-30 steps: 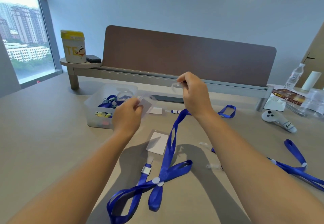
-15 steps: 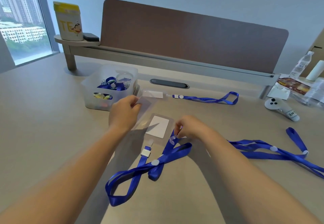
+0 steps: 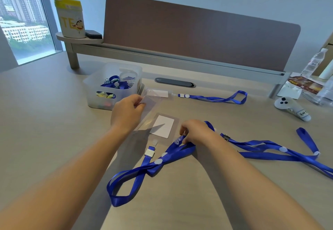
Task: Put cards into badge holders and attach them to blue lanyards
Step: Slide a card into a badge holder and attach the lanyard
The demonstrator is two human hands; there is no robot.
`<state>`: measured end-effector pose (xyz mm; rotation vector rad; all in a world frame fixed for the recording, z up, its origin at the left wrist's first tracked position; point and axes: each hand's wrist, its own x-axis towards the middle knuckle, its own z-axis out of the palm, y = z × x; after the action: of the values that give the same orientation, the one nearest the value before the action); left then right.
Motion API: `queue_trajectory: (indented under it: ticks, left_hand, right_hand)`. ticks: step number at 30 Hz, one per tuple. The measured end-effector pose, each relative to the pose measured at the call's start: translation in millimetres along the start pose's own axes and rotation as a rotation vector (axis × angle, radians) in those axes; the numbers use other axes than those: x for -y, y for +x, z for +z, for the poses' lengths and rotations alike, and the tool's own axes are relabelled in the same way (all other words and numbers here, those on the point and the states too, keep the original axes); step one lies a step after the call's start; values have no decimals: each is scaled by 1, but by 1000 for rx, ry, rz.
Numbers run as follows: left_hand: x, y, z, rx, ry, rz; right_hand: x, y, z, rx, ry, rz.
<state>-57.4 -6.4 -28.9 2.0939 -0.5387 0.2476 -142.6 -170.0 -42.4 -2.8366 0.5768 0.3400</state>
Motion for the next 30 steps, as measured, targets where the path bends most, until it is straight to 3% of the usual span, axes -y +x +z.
queue_trajectory:
  ticks: [7, 11, 16, 22, 30]
  left_hand:
    - [0, 4, -7, -7, 2, -52]
    - [-3, 14, -18, -29, -46, -107]
    - [-4, 26, -34, -71, -181, -196]
    - [11, 51, -64, -158, -233, -263]
    - [47, 93, -107, -263, -222, -275]
  right_hand:
    - [0, 1, -17, -89, 105, 9]
    - [4, 1, -48, -283, 345, 4]
    - [20, 6, -72, -396, 772, 44]
    - [65, 36, -92, -436, 972, 59]
    - [149, 90, -124, -589, 1106, -64]
